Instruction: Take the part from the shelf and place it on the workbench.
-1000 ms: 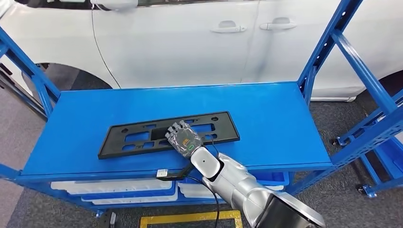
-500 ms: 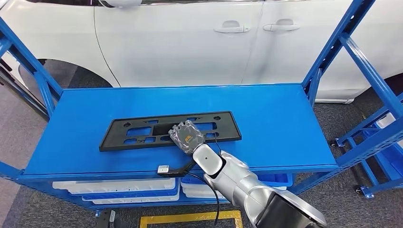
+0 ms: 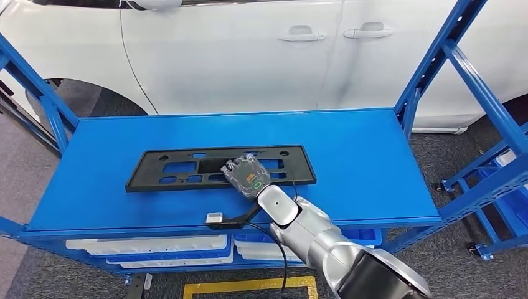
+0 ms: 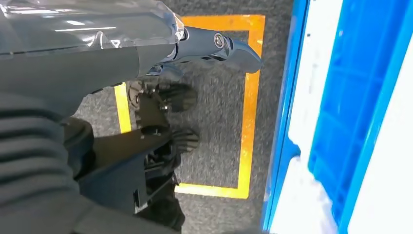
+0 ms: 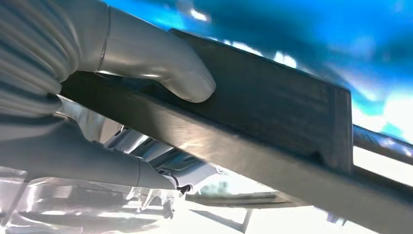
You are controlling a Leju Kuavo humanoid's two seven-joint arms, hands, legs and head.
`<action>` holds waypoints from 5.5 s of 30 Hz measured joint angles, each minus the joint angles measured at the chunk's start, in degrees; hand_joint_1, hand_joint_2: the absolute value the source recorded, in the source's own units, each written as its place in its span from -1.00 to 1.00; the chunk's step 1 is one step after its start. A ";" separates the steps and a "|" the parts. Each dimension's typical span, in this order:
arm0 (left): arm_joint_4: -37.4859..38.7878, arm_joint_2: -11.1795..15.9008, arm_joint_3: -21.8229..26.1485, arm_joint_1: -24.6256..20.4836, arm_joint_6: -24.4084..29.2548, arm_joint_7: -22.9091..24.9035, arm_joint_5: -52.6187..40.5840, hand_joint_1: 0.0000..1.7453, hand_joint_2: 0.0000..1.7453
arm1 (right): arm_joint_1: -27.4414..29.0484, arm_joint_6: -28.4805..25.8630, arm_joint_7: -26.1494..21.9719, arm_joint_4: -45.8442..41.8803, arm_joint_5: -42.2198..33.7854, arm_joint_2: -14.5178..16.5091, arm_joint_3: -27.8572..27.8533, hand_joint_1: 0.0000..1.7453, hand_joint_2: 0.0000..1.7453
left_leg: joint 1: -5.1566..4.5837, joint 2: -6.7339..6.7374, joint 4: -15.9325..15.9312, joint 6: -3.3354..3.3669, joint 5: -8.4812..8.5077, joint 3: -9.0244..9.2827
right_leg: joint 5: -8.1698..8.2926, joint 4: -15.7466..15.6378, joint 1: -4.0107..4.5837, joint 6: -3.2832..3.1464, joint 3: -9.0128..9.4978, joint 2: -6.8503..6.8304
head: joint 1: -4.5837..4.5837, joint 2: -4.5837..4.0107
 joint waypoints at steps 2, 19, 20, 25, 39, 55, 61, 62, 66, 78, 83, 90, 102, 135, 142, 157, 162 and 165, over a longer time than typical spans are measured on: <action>0.00 0.07 0.28 -0.01 -0.80 -0.43 0.71 -1.00 1.00 | 0.40 0.88 -7.77 -2.41 -9.74 0.26 -3.38 1.00 1.00 | 0.15 0.06 4.81 -0.57 -2.84 -2.15 | 0.05 -0.25 -0.25 -0.45 0.23 -0.05 | -0.01 0.01; 0.23 2.26 4.29 3.14 2.59 9.11 2.94 -1.00 1.00 | 28.37 59.90 -38.39 -85.50 -92.77 -7.98 -29.58 1.00 1.00 | 0.03 0.35 -1.44 2.43 0.62 1.01 | -8.43 12.83 -0.32 2.33 -4.37 -0.35 | 0.01 0.00; 0.24 2.31 4.38 3.25 3.15 9.93 3.07 -1.00 1.00 | 29.36 60.41 -38.43 -87.37 -91.49 -8.31 -29.45 1.00 1.00 | 0.01 0.34 -1.39 2.46 0.60 1.01 | -9.33 15.89 -0.35 2.42 -5.91 -0.35 | 0.01 -0.01; 0.24 2.40 4.82 3.39 4.57 12.08 3.20 -1.00 1.00 | 31.21 60.46 -38.42 -92.95 -85.56 -9.26 -27.49 1.00 1.00 | -0.13 0.21 -0.42 1.86 0.24 0.87 | -2.78 4.58 -0.63 2.06 -0.54 -0.37 | 0.00 -0.01; 0.26 2.49 5.50 3.48 5.51 13.29 3.60 -1.00 1.00 | 29.90 56.20 -37.21 -90.45 -84.61 -11.99 -22.17 1.00 1.00 | 0.01 0.21 6.89 -0.47 -6.71 1.88 | 1.88 0.74 -0.29 -0.36 -2.45 -0.58 | 0.01 0.01; 0.33 2.28 5.61 3.56 5.52 13.10 3.39 -1.00 1.00 | 28.35 50.87 -35.36 -82.32 -86.52 -16.24 -17.29 1.00 1.00 | -0.31 0.74 -1.20 2.05 2.15 -0.75 | -4.50 7.24 -0.73 2.64 1.44 -0.48 | 0.01 -0.01; 0.38 2.06 5.66 3.71 4.21 11.74 3.21 -1.00 1.00 | 28.32 47.85 -33.64 -76.21 -84.80 -16.14 -14.27 1.00 1.00 | -0.31 0.62 -0.18 -0.02 3.01 -2.36 | -3.54 0.03 -0.39 0.20 4.56 -0.56 | 0.00 0.00; 0.40 1.99 5.67 3.78 4.00 11.57 3.24 -1.00 1.00 | 28.37 47.93 -33.60 -75.28 -84.61 -15.92 -13.76 1.00 1.00 | -0.21 0.56 1.28 -0.33 1.34 -2.98 | -2.92 -0.13 -0.51 -0.26 4.02 -0.65 | -0.01 0.00; 0.42 1.75 5.66 3.78 3.67 11.60 2.88 -1.00 1.00 | 28.58 47.78 -33.26 -72.34 -84.20 -14.89 -12.55 1.00 1.00 | 0.02 0.53 14.23 -1.20 -7.46 -6.33 | -0.57 -0.11 -0.26 -0.89 1.16 -0.73 | -0.02 0.00; 0.44 1.33 5.43 3.78 4.69 14.21 1.26 -1.00 1.00 | 34.65 48.81 -34.24 -71.89 -84.63 -15.26 -12.48 1.00 1.00 | -0.37 0.87 -3.46 2.59 -1.14 5.60 | -1.14 3.45 -0.13 1.82 -3.64 -0.48 | 0.01 -0.01; 0.44 1.30 5.21 3.80 4.23 14.01 0.57 -1.00 1.00 | 36.32 48.90 -34.45 -72.57 -84.55 -15.75 -13.02 1.00 1.00 | -0.41 1.04 -2.75 2.56 1.96 1.07 | -7.18 15.91 -0.61 2.79 -4.70 -0.44 | 0.01 -0.01; 0.44 1.32 5.09 3.61 3.95 13.80 0.23 -1.00 1.00 | 36.23 50.01 -34.15 -74.40 -85.27 -15.88 -13.85 1.00 1.00 | -0.41 0.97 -0.65 0.47 4.47 -2.60 | -5.26 0.32 -0.37 0.85 6.18 -0.19 | -0.03 0.01; 0.46 1.57 4.88 3.32 4.71 13.35 0.91 -1.00 1.00 | 35.01 51.92 -33.91 -74.60 -85.94 -15.88 -14.98 1.00 1.00 | -0.26 0.71 1.81 0.25 -2.27 4.14 | 0.52 0.13 -0.16 -0.13 -0.09 -0.50 | -0.03 0.01; 0.48 1.80 5.73 3.70 7.60 11.86 1.50 -1.00 1.00 | 35.57 52.46 -34.94 -78.70 -83.16 -17.47 -17.40 1.00 1.00 | 0.14 -3.69 -1.04 0.30 -1.31 3.13 | 0.38 0.46 -0.40 0.82 0.11 5.16 | -0.03 0.00; 0.48 2.57 5.74 3.33 11.15 9.17 0.09 -1.00 1.00 | 35.25 50.67 -36.34 -79.07 -82.57 -18.08 -18.57 1.00 1.00 | 0.10 1.28 -2.16 2.11 -0.23 2.96 | -7.13 15.00 -0.47 2.36 -6.85 0.42 | 0.01 0.01; 0.48 4.46 5.34 2.85 12.18 9.85 -1.79 -1.00 1.00 | 35.76 47.56 -35.77 -82.54 -81.98 -18.22 -19.09 1.00 1.00 | -0.02 1.09 12.97 -1.04 -8.95 -2.99 | -0.38 0.11 -0.28 -0.90 0.85 0.62 | 0.01 0.00; 0.48 5.03 5.40 2.92 11.81 9.88 -1.25 -1.00 1.00 | 35.72 46.78 -36.43 -83.46 -81.35 -18.21 -19.07 1.00 1.00 | 0.00 -1.36 4.58 -0.11 -2.86 1.04 | -0.16 0.48 -0.09 -0.70 0.71 4.34 | 0.01 0.01; 0.48 5.31 5.59 2.92 11.94 10.14 -0.57 -1.00 1.00 | 35.64 47.16 -36.89 -84.45 -81.68 -18.20 -19.12 1.00 1.00 | -0.11 -3.55 -1.05 0.61 -1.65 3.34 | 0.31 0.58 -0.30 0.27 -0.02 6.17 | 0.00 0.00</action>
